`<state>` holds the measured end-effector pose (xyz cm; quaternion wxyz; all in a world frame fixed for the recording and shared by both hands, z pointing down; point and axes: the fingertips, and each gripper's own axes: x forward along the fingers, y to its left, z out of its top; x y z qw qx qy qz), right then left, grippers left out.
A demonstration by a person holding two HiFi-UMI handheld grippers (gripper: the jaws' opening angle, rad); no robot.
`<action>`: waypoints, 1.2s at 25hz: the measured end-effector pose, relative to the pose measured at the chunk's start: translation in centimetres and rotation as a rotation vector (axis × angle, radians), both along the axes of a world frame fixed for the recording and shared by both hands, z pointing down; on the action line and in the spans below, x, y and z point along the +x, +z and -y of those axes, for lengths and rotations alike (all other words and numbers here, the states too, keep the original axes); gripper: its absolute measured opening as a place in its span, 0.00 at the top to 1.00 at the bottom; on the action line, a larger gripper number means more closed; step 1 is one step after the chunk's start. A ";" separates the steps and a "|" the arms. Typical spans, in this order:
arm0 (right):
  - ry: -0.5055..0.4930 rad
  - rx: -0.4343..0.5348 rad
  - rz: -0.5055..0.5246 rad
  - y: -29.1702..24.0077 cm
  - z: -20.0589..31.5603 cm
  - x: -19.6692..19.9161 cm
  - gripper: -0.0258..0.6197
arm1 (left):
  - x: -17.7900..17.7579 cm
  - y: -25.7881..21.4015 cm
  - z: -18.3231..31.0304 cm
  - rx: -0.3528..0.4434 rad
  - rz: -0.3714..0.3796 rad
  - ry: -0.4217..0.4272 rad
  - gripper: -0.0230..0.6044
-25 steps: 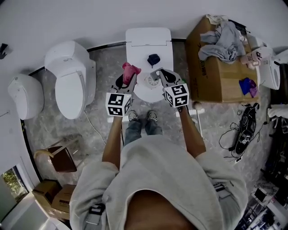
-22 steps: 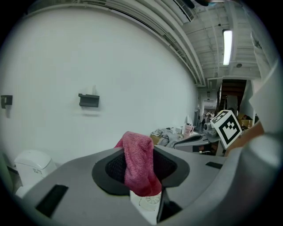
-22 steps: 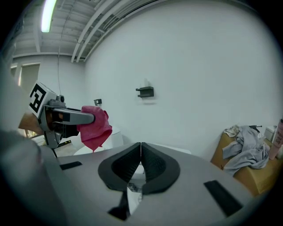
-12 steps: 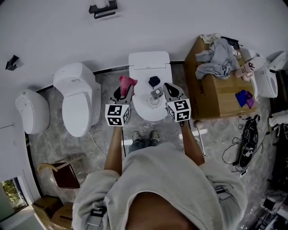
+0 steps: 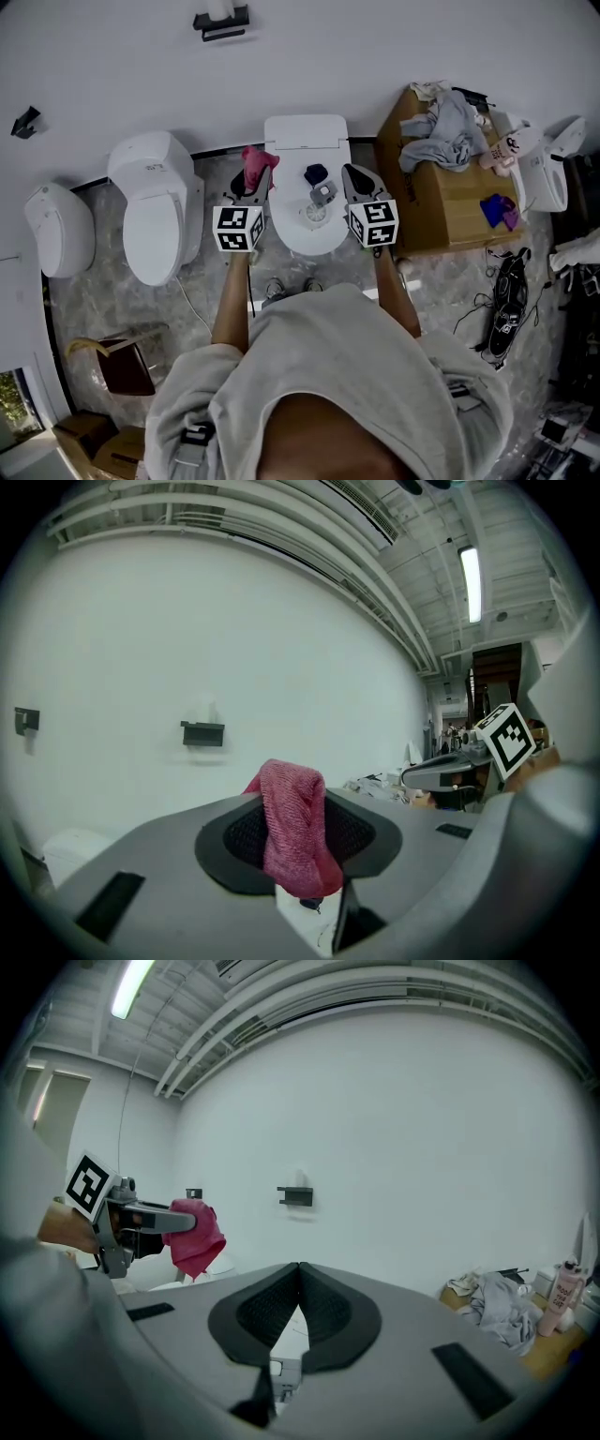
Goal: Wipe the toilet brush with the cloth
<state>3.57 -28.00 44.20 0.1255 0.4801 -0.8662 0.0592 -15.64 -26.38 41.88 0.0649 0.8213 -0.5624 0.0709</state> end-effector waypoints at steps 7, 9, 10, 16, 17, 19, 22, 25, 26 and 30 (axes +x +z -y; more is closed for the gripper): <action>0.017 0.012 0.001 -0.6 0.1 -0.7 0.91 | -0.8 -0.4 -0.4 0.003 0.007 0.003 0.74; 0.020 0.014 0.007 -0.7 0.0 -1.0 0.91 | -1.0 -0.4 -0.5 0.002 0.011 0.004 0.74; 0.022 0.015 0.009 -0.8 0.0 -1.1 0.91 | -1.1 -0.5 -0.5 0.002 0.013 0.005 0.74; 0.034 0.018 0.003 -0.9 0.1 -1.0 0.91 | -1.0 -0.4 -0.4 0.001 0.018 0.022 0.74; 0.036 0.020 0.003 -1.0 0.1 -0.9 0.91 | -0.9 -0.4 -0.4 0.002 0.018 0.024 0.74; 0.040 0.024 0.002 -1.1 0.2 -0.8 0.91 | -0.8 -0.5 -0.3 0.005 0.018 0.029 0.74; 0.045 0.026 -0.001 -1.2 0.2 -0.8 0.91 | -0.7 -0.6 -0.2 0.008 0.020 0.037 0.74; 0.041 0.026 -0.004 -1.1 0.3 -1.0 0.91 | -0.7 -0.7 0.0 0.010 0.021 0.042 0.74; 0.041 0.025 -0.006 -1.0 0.3 -1.0 0.91 | -0.7 -0.7 0.0 0.010 0.022 0.043 0.74; 0.043 0.016 -0.010 -0.6 0.3 -1.1 0.91 | -0.6 -0.7 0.2 0.010 0.022 0.048 0.74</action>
